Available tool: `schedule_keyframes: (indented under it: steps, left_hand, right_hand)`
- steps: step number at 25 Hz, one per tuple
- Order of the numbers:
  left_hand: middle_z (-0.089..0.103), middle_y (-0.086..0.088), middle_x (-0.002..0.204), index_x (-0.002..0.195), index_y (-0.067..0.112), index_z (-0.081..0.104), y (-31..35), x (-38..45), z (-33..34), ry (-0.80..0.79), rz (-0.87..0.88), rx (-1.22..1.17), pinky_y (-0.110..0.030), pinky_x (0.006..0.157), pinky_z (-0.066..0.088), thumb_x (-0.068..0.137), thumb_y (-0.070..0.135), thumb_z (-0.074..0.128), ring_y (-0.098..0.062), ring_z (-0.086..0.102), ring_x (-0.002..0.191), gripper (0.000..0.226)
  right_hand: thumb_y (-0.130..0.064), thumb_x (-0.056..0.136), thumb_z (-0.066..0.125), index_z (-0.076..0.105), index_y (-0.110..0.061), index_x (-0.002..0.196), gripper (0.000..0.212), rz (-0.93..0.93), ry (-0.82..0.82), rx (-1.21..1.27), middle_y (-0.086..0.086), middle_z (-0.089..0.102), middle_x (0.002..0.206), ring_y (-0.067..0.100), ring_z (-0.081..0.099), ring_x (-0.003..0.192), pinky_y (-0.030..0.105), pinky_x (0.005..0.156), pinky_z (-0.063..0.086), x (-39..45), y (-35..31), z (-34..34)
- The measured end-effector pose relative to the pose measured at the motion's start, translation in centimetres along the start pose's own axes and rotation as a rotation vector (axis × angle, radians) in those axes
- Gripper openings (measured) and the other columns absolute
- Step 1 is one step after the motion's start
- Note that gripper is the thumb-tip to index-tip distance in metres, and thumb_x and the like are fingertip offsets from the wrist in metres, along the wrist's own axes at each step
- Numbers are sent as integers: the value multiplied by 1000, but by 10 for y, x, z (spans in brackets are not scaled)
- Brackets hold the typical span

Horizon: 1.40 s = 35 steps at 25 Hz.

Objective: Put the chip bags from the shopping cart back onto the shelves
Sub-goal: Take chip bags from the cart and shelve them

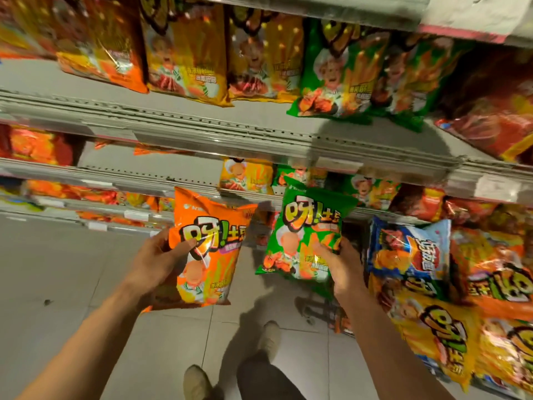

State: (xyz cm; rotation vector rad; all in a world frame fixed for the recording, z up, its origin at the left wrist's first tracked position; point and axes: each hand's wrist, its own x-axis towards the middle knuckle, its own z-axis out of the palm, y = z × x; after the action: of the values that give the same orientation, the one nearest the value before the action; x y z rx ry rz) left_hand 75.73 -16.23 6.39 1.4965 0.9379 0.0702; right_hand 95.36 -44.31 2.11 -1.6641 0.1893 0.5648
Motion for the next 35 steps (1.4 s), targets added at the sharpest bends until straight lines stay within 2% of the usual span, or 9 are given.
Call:
schedule_keyframes:
  steps: [3, 6, 11, 16, 19, 21, 23, 30, 35]
  left_hand:
    - [44, 3, 51, 71, 13, 53, -3, 10, 7, 10, -1, -37, -19, 40, 32, 97, 21, 65, -11, 36, 43, 30]
    - [49, 9, 50, 74, 14, 57, -5, 13, 10, 38, -2, -44, -16, 40, 36, 96, 22, 65, -6, 42, 41, 25]
    - [60, 11, 51, 70, 23, 67, -8, 18, 4, 79, -17, -95, -16, 41, 43, 95, 20, 67, -4, 54, 42, 25]
    - [43, 7, 49, 59, 25, 66, -10, 23, -22, 57, -73, -173, -16, 41, 35, 95, 26, 68, -10, 36, 44, 36]
    - [56, -2, 63, 78, 18, 73, -15, 28, -48, 45, -108, -242, -26, 59, 41, 93, 29, 70, -19, 48, 58, 19]
    - [76, -4, 98, 109, 9, 73, -20, 30, -67, -18, -119, -353, -30, 77, 51, 95, 23, 68, -23, 70, 86, 21]
    - [76, -6, 113, 120, 9, 71, -21, 29, -90, -71, -142, -427, -27, 75, 58, 95, 20, 66, -21, 73, 104, 28]
    - [77, -7, 112, 119, 11, 71, -35, 27, -166, -105, -154, -472, -29, 69, 59, 95, 22, 66, -22, 75, 100, 27]
    - [77, -14, 109, 119, 6, 71, -47, 24, -198, -83, -177, -482, -31, 64, 61, 95, 22, 66, -28, 76, 95, 29]
  right_hand:
    - [9, 89, 69, 67, 5, 110, 22, -13, -52, 13, 15, 72, 107, 13, 74, 89, 20, 70, 59, 20, 0, 0]
    - [8, 88, 71, 66, -3, 99, 17, 34, -44, 2, 7, 73, 97, 2, 74, 74, 17, 62, 57, 29, -1, 6]
    - [1, 86, 76, 69, -14, 107, 26, 74, -68, 7, -1, 76, 100, 0, 73, 77, 13, 62, 55, 34, 3, 17]
    - [4, 88, 72, 65, -2, 122, 35, 57, -76, -9, 14, 73, 117, 23, 71, 98, 43, 91, 58, 15, 4, 39]
    - [-5, 89, 75, 66, -13, 126, 39, 5, -68, -100, 8, 71, 124, 25, 67, 112, 44, 102, 51, -6, 4, 59]
    - [-15, 87, 79, 70, -28, 115, 32, -12, -29, -101, -1, 73, 119, 19, 67, 112, 40, 100, 51, -28, 3, 76]
    - [-20, 85, 82, 70, -29, 114, 33, -28, 20, -102, -4, 76, 113, 18, 69, 109, 43, 101, 53, -53, 4, 96]
    - [-26, 87, 80, 70, -14, 113, 30, -112, 13, -184, 6, 78, 107, 26, 74, 102, 58, 99, 53, -113, -4, 157]
    - [-48, 73, 83, 71, -27, 113, 47, -86, -23, -201, 0, 78, 109, 28, 72, 106, 60, 100, 51, -130, -4, 187]
